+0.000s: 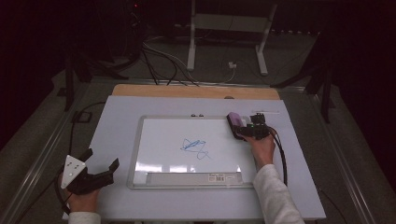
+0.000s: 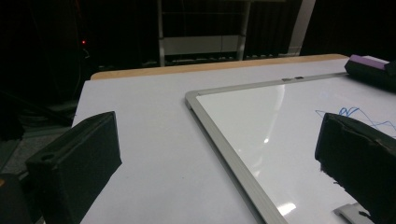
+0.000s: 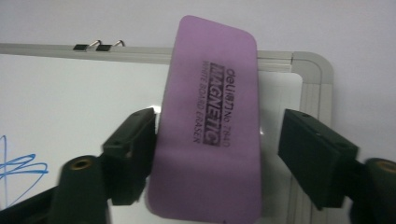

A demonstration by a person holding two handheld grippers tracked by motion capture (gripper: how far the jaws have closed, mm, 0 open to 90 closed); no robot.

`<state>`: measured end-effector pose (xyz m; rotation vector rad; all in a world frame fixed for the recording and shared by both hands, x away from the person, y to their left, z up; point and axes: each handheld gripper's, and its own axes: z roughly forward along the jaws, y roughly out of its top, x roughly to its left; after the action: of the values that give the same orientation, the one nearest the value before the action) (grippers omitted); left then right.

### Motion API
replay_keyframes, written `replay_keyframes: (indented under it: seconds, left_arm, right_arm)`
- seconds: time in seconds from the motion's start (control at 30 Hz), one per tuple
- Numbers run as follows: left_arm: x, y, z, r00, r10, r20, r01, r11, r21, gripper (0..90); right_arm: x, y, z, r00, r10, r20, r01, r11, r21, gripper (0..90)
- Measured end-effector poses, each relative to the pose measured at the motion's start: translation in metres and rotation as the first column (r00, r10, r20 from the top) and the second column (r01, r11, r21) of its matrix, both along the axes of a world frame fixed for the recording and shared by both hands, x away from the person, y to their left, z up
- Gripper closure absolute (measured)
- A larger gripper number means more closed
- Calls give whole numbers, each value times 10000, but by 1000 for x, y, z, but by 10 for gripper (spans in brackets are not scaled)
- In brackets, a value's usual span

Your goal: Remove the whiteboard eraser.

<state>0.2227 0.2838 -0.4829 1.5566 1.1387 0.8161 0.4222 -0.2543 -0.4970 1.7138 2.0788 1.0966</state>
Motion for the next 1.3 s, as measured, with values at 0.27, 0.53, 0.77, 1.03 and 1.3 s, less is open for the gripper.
replay_keyframes:
  seconds: [0.27, 0.53, 0.77, 1.03, 1.3]
  left_arm:
    - [0, -1, 0, 10000, -28, 27, 28, 10000, 38, 14]
    - [0, 0, -1, 10000, 1, -5, -1, 10000, 18, 14]
    - [0, 0, -1, 10000, 39, -24, -39, 10000, 1, 14]
    - [0, -1, 0, 10000, 19, -29, -20, 10000, -4, 14]
    - [0, -1, 0, 10000, 69, -25, -69, 10000, -16, 14]
  right_arm:
    - [0, 4, -2, 9998, 219, -29, -220, 9990, -377, 382]
    - [-5, 7, 5, 9983, 154, 559, -115, 9975, -691, 412]
    - [-11, 12, 17, 9950, 478, 879, -424, 9972, -623, 412]
    - [-20, 27, 31, 9861, 1121, 1225, -1018, 9910, -871, 412]
    - [-28, 51, 40, 9725, 1777, 1507, -1635, 9813, -1019, 412]
